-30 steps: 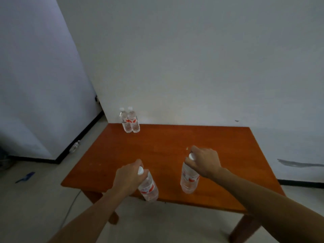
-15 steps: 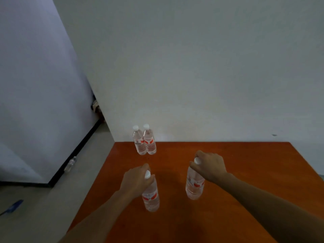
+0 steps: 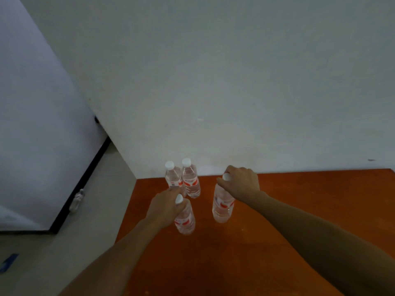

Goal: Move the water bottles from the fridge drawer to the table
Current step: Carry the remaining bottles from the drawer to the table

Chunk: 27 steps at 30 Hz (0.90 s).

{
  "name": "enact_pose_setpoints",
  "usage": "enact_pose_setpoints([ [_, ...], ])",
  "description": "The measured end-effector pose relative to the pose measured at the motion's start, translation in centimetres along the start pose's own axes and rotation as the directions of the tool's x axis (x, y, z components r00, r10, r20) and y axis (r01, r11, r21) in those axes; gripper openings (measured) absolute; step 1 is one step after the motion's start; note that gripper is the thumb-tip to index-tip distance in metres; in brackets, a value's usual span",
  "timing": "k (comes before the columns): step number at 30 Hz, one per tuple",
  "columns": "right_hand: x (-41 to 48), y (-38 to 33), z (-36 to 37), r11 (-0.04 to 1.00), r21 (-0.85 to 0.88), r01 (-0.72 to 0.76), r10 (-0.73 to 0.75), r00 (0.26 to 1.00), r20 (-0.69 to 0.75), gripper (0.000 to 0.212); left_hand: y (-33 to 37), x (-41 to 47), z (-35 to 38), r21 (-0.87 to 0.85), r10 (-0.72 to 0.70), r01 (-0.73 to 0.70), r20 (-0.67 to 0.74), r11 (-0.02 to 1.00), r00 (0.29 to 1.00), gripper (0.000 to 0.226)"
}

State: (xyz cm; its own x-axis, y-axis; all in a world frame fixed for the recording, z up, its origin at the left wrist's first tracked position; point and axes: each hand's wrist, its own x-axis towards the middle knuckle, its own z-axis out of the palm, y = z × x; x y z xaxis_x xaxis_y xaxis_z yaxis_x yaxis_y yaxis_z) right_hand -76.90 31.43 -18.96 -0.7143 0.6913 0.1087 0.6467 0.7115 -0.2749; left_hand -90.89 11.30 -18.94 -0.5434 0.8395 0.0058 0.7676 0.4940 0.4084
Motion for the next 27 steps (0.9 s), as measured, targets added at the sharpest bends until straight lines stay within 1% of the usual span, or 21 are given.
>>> enact_pose_setpoints([
  [4,4.1,-1.3,2.3,0.999,-0.004,0.049,-0.049,0.998,0.030,0.047,-1.8,3.5,0.9,0.030,-0.006,0.004,0.043,1.000,0.999,0.023],
  [7,6.6,-2.5,3.4,0.997,-0.024,0.078,-0.077,0.996,0.045,0.048,-2.9,5.5,1.4,0.034,-0.018,0.017,0.030,0.999,0.999,0.024],
  [11,8.8,-3.8,4.7,0.986,-0.090,0.139,-0.132,0.988,0.077,0.050,-3.7,7.3,1.9,0.020,-0.005,0.005,0.016,1.000,1.000,0.031],
  [15,9.6,-3.8,5.8,0.986,-0.043,0.160,-0.154,0.982,0.104,0.044,-4.4,8.4,2.1,0.043,0.031,-0.031,0.015,0.999,0.999,0.028],
  [18,9.1,-3.9,6.0,0.990,-0.002,0.142,-0.141,0.985,0.096,0.040,-5.0,8.2,2.2,0.013,0.038,-0.038,0.001,0.999,0.999,0.026],
  [22,7.5,-4.2,5.3,0.996,0.054,0.072,-0.079,0.987,0.139,0.039,-5.2,7.6,1.5,-0.003,0.060,-0.060,0.016,0.998,0.998,0.036],
  [24,6.6,-4.3,4.7,0.997,0.072,0.022,-0.033,0.987,0.155,0.041,-5.0,7.1,0.7,0.011,0.083,-0.083,0.007,0.996,0.997,0.036],
  [27,4.6,-4.6,3.3,0.992,0.106,-0.062,0.045,0.986,0.161,0.050,-4.7,6.2,-1.1,0.026,0.127,-0.126,-0.034,0.992,0.991,0.034],
])
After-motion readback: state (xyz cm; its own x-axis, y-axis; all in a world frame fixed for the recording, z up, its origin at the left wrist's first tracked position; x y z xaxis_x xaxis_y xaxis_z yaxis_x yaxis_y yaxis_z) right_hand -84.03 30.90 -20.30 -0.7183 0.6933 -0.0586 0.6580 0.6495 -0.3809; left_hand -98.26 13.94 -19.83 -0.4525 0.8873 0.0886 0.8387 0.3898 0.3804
